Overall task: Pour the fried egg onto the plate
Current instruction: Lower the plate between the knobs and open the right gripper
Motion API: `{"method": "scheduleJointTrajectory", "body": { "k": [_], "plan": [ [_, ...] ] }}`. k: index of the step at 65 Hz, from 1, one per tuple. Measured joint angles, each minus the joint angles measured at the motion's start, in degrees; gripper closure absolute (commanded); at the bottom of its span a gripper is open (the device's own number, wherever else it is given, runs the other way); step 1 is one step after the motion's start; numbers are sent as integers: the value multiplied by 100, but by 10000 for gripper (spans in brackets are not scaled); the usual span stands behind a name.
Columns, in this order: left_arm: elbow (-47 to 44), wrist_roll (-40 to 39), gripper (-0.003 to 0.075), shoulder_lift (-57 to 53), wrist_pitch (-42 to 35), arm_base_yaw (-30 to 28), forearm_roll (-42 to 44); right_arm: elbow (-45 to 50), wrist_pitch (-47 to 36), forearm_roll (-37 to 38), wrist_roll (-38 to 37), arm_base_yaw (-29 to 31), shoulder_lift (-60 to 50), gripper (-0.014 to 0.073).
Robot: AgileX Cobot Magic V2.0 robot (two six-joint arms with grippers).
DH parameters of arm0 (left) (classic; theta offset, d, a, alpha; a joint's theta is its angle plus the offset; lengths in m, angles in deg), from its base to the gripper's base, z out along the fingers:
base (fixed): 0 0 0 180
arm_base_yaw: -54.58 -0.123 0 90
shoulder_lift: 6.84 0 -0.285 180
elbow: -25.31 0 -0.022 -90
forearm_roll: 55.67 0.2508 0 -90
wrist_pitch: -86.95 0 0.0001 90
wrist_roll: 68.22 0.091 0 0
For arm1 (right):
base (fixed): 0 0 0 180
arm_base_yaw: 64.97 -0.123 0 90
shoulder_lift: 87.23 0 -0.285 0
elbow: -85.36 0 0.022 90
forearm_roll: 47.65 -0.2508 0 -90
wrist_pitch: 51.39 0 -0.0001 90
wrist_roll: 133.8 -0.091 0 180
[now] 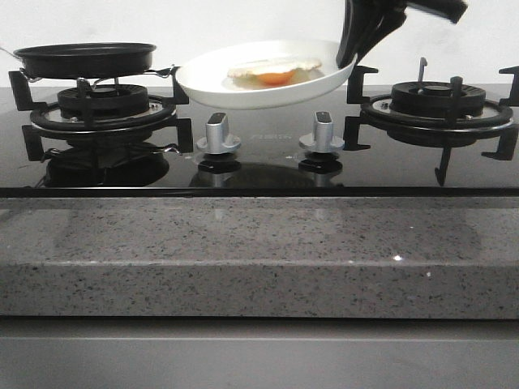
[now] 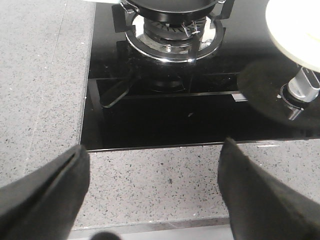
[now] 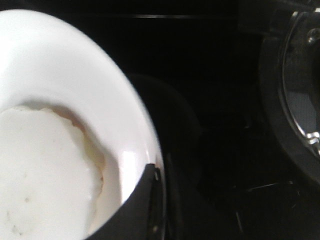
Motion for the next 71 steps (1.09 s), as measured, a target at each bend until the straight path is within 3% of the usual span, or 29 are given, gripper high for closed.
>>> {"method": "scheduleJointTrajectory", "body": {
  "k": [19, 35, 40, 55, 71],
  "plan": [
    [0, -10, 195, 0, 0, 0, 0, -894, 227, 0, -899, 165, 977, 645],
    [0, -10, 195, 0, 0, 0, 0, -1016, 438, 0, -1069, 273, 1173, 360],
    [0, -10, 195, 0, 0, 0, 0, -1049, 499, 0, -1072, 318, 1173, 312],
    [0, -10, 195, 0, 0, 0, 0, -1463, 937, 0, -1067, 375, 1160, 307],
    [0, -10, 195, 0, 0, 0, 0, -1628, 1036, 112, -410, 217, 616, 307]
  ]
}}
